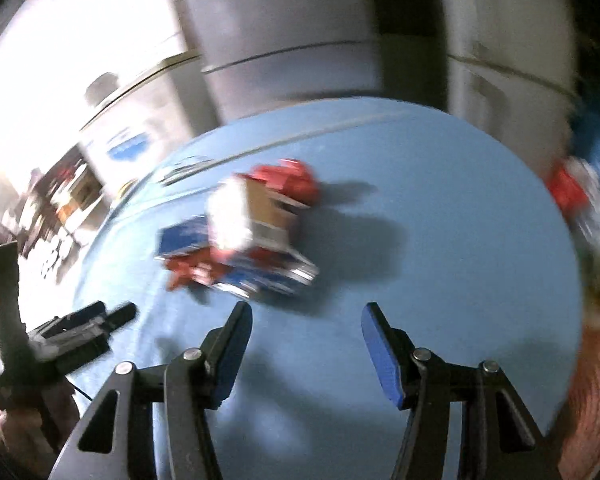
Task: Collect trash
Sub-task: 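Move both open tools back to the remaining boxes on the table, then grasp the white-and-red medicine box with the right tool and lift it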
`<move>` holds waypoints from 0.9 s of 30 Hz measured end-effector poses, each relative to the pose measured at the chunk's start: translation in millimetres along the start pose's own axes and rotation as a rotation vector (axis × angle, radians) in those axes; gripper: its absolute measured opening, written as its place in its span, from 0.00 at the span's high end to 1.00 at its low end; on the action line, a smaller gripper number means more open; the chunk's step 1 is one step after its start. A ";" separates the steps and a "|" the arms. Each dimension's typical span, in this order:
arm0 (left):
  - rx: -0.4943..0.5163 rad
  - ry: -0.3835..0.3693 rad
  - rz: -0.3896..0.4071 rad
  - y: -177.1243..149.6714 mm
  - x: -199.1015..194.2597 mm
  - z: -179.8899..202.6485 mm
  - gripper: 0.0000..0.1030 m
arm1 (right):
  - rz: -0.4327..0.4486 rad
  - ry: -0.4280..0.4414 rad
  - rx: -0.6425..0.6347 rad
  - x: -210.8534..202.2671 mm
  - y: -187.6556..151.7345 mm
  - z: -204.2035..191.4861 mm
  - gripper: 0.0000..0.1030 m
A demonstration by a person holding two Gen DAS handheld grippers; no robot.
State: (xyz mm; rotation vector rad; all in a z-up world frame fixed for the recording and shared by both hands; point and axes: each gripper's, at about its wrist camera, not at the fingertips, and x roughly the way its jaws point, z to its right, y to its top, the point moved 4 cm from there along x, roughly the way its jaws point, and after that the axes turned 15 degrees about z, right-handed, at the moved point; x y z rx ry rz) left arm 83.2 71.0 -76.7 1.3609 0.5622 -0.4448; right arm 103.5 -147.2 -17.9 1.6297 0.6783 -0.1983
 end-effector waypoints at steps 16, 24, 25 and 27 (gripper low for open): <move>-0.051 -0.014 0.012 13.6 2.6 -13.2 0.33 | -0.116 -0.083 -0.172 113.6 8.5 -42.0 0.45; -0.003 -0.039 0.037 30.5 6.7 3.1 0.33 | -0.051 -0.067 -0.027 84.5 12.6 -9.5 0.48; 0.022 -0.047 0.042 34.1 9.1 8.6 0.33 | -0.042 -0.064 0.007 76.0 11.7 -2.4 0.48; 0.075 -0.072 0.040 40.8 18.0 20.7 0.32 | -0.029 -0.060 0.053 60.5 9.9 7.1 0.48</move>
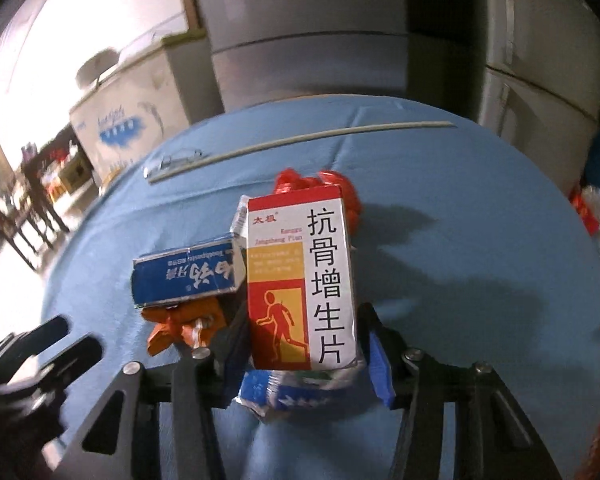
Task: Collect trash
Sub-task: 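Grasp the white-and-red medicine box with the right tool and lift it, then grasp the blue toothpaste box with the left tool and lift it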
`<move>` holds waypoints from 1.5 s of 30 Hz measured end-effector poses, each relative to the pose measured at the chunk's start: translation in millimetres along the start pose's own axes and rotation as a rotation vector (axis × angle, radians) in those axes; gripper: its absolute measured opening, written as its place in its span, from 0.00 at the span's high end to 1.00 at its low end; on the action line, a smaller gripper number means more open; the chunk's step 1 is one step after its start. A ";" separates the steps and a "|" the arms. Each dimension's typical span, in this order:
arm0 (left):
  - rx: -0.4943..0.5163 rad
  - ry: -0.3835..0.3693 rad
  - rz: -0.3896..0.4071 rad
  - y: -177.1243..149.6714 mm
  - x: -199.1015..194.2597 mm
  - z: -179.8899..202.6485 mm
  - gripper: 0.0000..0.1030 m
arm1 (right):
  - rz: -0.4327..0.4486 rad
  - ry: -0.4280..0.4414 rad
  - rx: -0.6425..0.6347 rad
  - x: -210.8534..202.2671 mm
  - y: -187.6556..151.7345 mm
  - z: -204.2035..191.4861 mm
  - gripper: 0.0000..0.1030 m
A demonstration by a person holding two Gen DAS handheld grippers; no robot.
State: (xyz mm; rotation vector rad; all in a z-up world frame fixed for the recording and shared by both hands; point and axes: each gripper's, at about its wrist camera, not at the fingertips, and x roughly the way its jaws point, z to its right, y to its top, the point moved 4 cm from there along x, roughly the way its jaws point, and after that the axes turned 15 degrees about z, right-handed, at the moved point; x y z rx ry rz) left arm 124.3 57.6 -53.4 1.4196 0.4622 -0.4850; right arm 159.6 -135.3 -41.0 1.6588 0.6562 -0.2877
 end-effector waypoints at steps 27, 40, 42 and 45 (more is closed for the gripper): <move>0.041 0.155 -0.056 29.1 84.3 56.7 0.19 | -0.042 0.000 0.174 -29.2 -41.6 64.6 0.50; -0.021 0.081 -0.066 31.6 86.3 37.2 0.53 | -0.022 0.009 0.165 -33.0 -43.4 61.4 0.52; -0.011 0.094 -0.052 33.4 80.5 33.4 0.29 | -0.022 0.012 0.170 -33.6 -42.9 61.9 0.52; -0.006 0.118 0.005 37.2 67.0 27.7 0.14 | -0.026 0.013 0.171 -33.3 -44.4 62.3 0.52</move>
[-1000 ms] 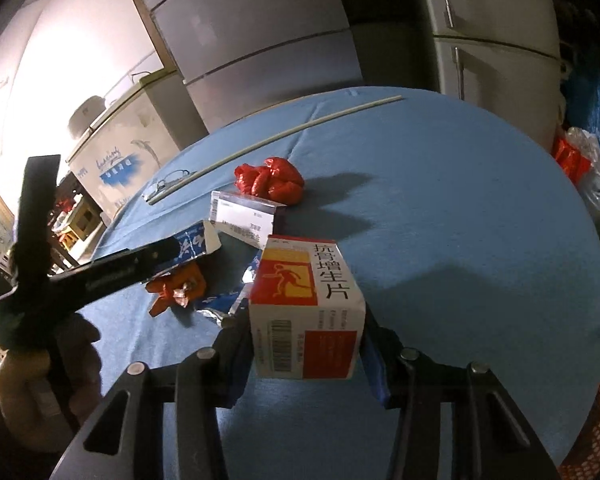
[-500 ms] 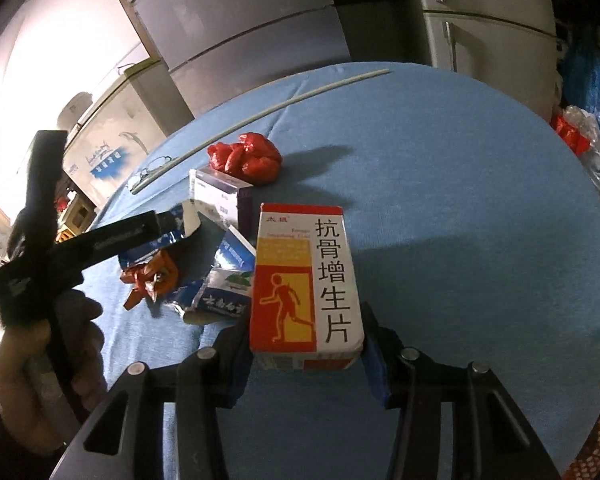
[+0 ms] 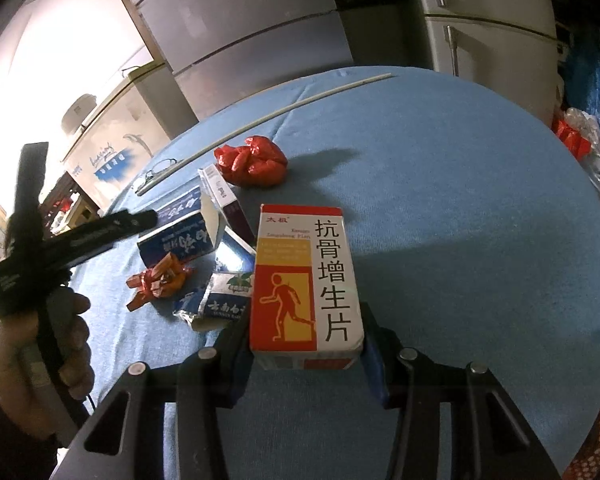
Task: Collect trash
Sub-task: 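Grasp the blue toothpaste box with the left tool and lift it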
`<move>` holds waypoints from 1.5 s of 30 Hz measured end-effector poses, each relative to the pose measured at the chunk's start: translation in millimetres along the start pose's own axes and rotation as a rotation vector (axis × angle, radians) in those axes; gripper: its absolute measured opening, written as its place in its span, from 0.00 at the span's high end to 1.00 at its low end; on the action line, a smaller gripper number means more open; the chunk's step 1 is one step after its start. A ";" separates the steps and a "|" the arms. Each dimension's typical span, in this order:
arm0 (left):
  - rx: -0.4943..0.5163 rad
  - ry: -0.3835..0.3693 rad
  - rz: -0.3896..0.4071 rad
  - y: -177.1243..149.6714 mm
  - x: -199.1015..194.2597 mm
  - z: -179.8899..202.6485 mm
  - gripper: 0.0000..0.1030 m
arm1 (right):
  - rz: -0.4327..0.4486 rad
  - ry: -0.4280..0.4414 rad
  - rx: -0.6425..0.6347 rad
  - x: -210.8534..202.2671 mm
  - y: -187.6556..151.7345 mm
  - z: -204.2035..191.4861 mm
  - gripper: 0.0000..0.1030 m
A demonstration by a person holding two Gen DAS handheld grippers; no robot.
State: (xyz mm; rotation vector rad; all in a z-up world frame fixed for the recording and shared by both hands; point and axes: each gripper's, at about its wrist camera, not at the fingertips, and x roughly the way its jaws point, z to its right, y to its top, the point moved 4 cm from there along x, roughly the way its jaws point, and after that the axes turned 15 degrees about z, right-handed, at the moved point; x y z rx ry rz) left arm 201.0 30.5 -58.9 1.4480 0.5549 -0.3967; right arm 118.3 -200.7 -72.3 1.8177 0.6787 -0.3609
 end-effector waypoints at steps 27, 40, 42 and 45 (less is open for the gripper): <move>0.597 -0.517 -0.207 3.7 60.7 38.5 0.13 | -0.007 -0.011 -0.010 -8.2 -2.2 2.7 0.52; 0.434 -0.427 -0.127 -8.1 31.9 19.0 0.35 | 0.007 0.008 0.006 -11.7 -6.5 -3.3 0.52; 0.404 -0.401 -0.106 -7.0 25.4 13.4 0.36 | 0.016 0.006 0.018 -14.4 -5.3 -1.2 0.52; 0.380 -0.338 -0.067 -10.8 6.7 7.8 0.36 | 0.032 0.004 0.022 -20.5 -3.4 -1.1 0.52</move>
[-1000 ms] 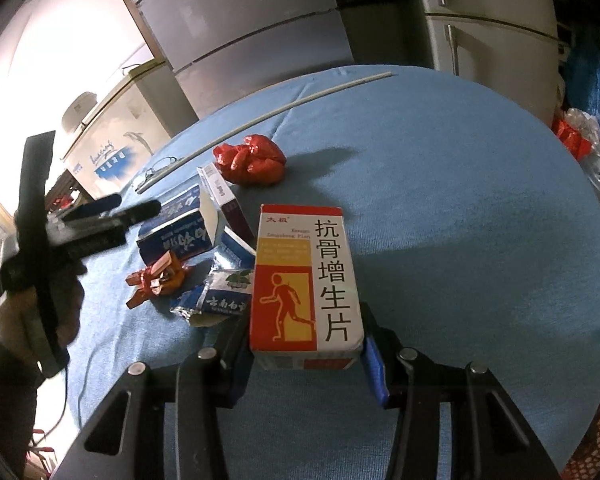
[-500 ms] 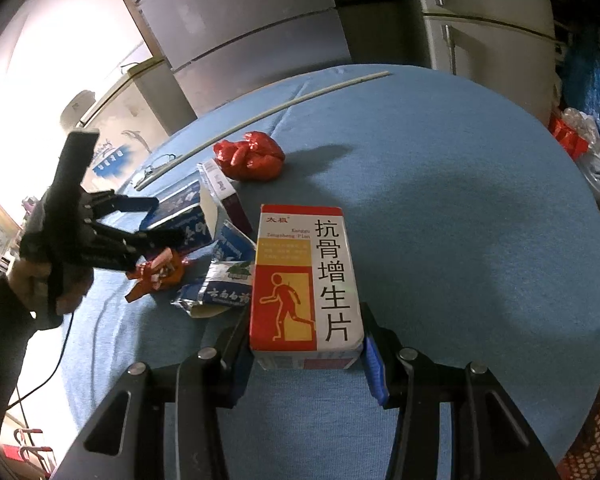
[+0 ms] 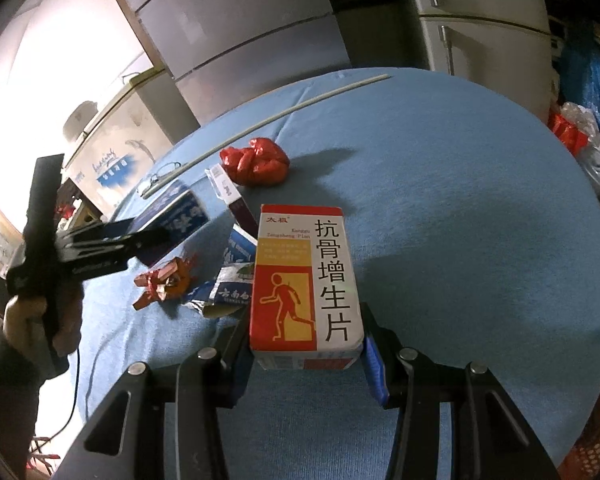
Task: Collect trash
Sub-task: 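Grasp the blue toothpaste box with the left tool and lift it, then carry both boxes over the red basket and open the right tool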
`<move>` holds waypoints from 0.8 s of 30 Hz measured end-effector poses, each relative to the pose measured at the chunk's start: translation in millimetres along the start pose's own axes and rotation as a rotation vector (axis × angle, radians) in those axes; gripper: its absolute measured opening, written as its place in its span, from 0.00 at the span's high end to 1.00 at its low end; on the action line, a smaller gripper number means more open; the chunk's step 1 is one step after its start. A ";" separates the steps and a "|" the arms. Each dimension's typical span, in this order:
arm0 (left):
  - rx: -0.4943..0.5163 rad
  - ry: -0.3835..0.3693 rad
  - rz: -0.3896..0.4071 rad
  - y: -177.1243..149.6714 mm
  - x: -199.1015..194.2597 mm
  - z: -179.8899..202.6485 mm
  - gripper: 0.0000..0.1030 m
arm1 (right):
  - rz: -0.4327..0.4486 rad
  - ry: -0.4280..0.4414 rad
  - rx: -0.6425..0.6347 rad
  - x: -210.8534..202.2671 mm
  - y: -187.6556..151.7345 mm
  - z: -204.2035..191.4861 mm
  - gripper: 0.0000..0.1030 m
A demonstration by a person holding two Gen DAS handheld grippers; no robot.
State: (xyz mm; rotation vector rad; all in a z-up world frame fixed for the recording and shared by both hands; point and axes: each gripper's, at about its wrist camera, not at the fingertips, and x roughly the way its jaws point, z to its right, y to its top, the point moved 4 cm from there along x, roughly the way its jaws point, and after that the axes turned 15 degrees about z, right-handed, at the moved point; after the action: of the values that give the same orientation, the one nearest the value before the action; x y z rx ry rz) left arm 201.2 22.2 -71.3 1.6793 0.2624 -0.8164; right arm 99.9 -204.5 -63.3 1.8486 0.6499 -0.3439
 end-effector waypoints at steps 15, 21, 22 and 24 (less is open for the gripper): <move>-0.116 0.112 0.105 -11.0 -80.8 63.2 0.36 | 0.062 -0.018 0.036 -40.8 -3.4 15.6 0.52; -0.117 0.117 0.087 -15.2 -79.4 92.5 0.36 | 0.077 -0.044 0.057 -56.1 -8.0 32.2 0.52; -0.112 0.113 0.085 -15.3 -78.9 97.3 0.36 | 0.078 -0.048 0.060 -58.5 -8.7 35.1 0.52; -0.100 0.109 0.082 -14.7 -77.6 106.5 0.36 | 0.082 -0.055 0.067 -63.1 -9.4 40.6 0.52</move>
State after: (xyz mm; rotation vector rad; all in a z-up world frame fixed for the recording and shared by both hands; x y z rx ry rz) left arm 96.5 -52.9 -39.9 1.6322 0.3028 -0.6422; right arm 46.4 -256.7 -52.2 1.9174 0.5284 -0.3651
